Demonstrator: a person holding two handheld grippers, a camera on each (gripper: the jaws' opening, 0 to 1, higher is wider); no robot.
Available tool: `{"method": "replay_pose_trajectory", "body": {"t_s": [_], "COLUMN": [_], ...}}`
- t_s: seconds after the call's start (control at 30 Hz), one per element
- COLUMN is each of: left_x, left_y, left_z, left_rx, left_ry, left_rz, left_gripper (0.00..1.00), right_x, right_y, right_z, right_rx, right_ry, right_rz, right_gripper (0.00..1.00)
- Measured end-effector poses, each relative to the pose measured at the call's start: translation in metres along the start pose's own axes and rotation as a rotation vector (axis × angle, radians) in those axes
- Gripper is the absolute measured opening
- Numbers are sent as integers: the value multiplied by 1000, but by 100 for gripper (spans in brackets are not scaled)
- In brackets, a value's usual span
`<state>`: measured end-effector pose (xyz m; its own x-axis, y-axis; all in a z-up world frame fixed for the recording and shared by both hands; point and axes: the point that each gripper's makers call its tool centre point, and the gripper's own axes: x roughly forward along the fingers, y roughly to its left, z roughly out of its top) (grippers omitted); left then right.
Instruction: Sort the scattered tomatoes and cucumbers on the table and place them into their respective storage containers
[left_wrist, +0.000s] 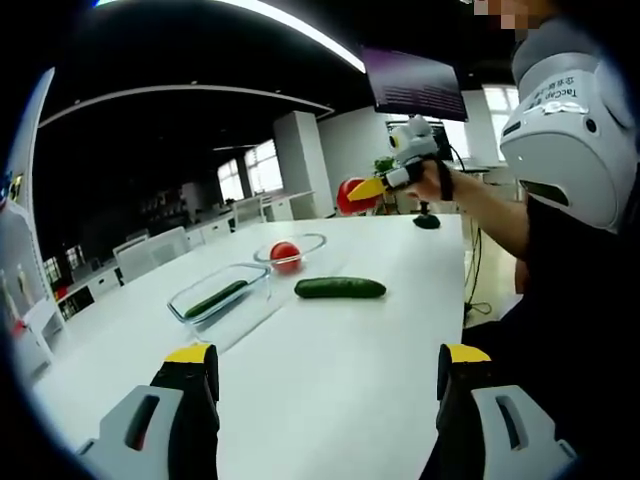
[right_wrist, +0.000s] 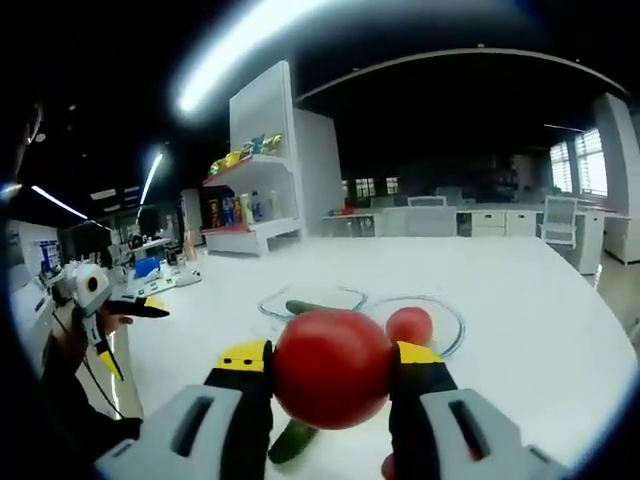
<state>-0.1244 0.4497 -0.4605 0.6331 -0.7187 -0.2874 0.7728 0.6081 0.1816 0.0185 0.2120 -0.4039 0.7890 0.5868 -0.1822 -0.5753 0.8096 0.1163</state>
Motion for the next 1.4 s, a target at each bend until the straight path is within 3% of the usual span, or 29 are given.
{"method": "replay_pose_trajectory", "body": {"t_s": [0.2,0.27,0.3,0.67,0.77,1.0,1.4], "left_x": [-1,-1,-1,-3,-4,-4,-5], "left_y": [0,1,1,1,0,0,2], "left_z": [-1,-1,-1,-4,-4,-6,-7], "left_rx": [3,2,1,-5,-6,-8,-7], "left_ry": [2,0,0,2,0,4,6], "left_rz": [1,3,3,8,4,7,14], "left_gripper": [90,90,90,90,90,90,90], "right_x": [32,44,51,101,107,117,123], "right_y": [-26,-44,-39,-65,-70,-76,-79], "right_z": [1,2,-4,-33,-42,-45,-53], "right_rx": [-1,-13,-18,-7,-87,-126,-127], "right_ry": [6,19,26,83,112,97,107], "right_rz": [-81,-106,-114,-191,-242,-280,-288], "right_gripper": [41,41,41,41,41,41,41]}}
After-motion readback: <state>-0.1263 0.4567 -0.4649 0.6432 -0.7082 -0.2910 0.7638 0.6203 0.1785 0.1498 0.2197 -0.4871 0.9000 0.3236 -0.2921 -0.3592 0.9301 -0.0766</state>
